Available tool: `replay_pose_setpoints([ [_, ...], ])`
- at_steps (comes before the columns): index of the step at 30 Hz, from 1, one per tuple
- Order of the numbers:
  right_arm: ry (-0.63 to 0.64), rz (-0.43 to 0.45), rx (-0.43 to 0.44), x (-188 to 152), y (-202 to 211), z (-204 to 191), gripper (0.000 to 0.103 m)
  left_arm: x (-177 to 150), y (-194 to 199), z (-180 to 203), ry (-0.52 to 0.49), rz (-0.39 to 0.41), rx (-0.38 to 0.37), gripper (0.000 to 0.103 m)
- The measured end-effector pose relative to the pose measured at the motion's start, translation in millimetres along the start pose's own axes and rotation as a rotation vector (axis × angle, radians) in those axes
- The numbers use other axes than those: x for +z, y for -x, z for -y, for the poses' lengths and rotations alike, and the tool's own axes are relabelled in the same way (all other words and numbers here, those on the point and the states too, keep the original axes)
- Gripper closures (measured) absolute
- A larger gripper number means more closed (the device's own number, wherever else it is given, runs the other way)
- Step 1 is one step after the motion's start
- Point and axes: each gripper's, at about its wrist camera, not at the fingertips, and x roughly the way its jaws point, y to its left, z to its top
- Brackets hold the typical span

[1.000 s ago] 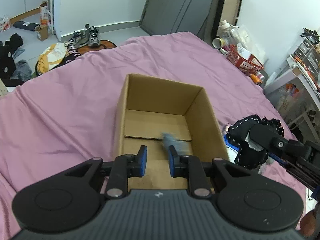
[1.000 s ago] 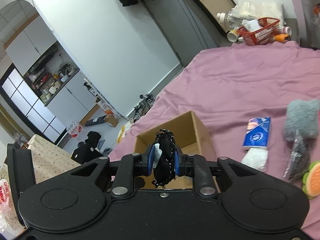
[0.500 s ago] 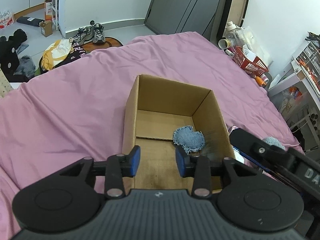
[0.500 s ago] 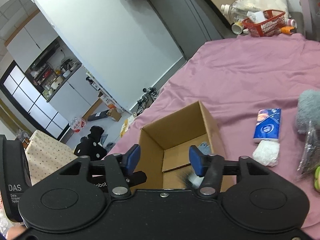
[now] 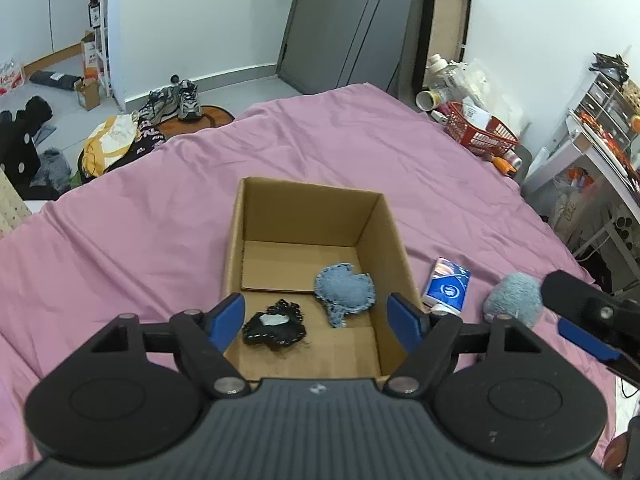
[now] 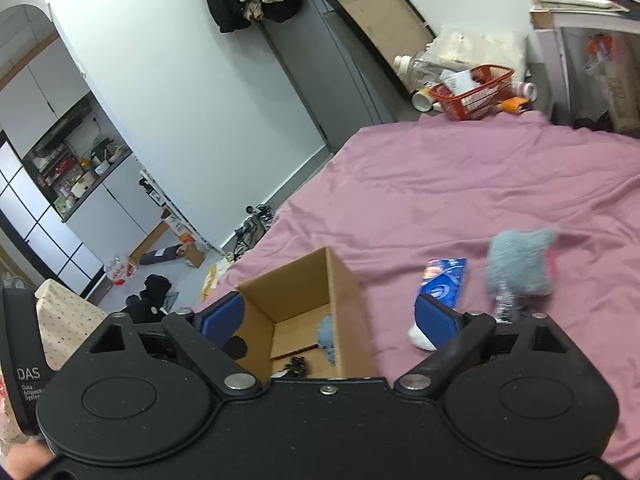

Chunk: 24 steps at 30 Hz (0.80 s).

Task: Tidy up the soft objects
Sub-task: 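Open both tools over the box, dropping cloth and black item, then grasp the bead bag with left tool while right grasps the burger plush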

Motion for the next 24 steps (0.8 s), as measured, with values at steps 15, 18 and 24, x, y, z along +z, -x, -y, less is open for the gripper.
replay_pose_setpoints([
  [15, 0.029, -0.024, -0.038, 7.9, 42.3, 42.9, 0.0, -8.7, 25.8, 47.8, -0.093, -0.002, 0.008, 0.02],
  [18, 0.011, -0.027, -0.034, 11.2, 46.9, 55.5, 0.0, -11.8, 29.4, 57.0, -0.087, -0.003, -0.008, 0.017],
  [24, -0.084, -0.013, -0.031, 16.2, 54.1, 85.1, 0.0, -13.2, 39.6, 75.7, -0.089, 0.035, -0.012, 0.005],
])
